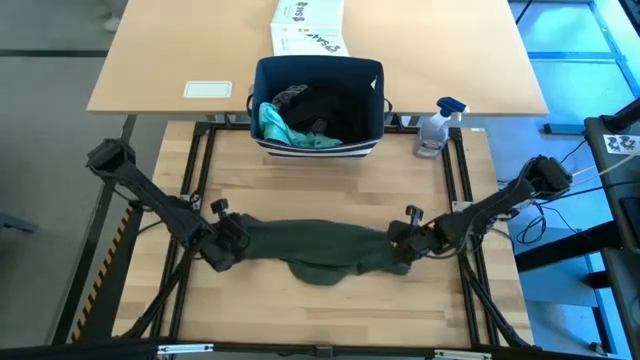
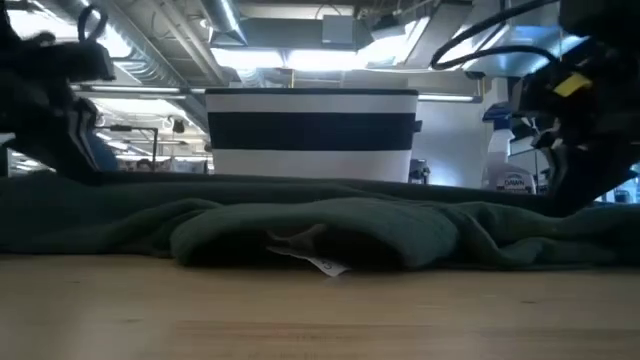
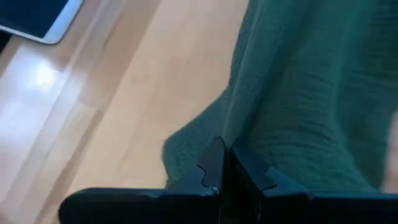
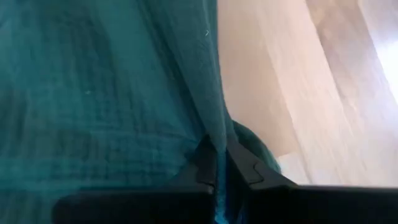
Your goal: Fold Laundry from Bin
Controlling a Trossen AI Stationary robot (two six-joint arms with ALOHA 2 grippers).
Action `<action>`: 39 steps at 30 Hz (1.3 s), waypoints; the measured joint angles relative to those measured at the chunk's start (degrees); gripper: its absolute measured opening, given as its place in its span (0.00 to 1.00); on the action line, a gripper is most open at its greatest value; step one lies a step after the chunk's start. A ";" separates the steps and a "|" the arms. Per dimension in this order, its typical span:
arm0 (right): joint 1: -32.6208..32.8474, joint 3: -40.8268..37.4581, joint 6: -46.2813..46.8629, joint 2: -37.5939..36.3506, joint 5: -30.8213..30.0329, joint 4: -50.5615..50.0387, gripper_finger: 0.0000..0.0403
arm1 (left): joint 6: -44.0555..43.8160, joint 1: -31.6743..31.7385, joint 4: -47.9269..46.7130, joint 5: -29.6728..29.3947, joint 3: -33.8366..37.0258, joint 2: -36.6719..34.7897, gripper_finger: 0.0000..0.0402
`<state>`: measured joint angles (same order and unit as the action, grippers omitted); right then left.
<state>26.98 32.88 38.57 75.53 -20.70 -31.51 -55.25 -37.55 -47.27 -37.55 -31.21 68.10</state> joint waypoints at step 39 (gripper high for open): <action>17.53 12.89 24.94 -2.19 4.96 -28.56 0.47 | 36.94 16.34 37.33 13.85 -9.95 10.44 0.26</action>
<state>44.51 45.77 63.51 73.34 -15.74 -60.07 -18.31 -21.20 -9.94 -23.70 -41.17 78.54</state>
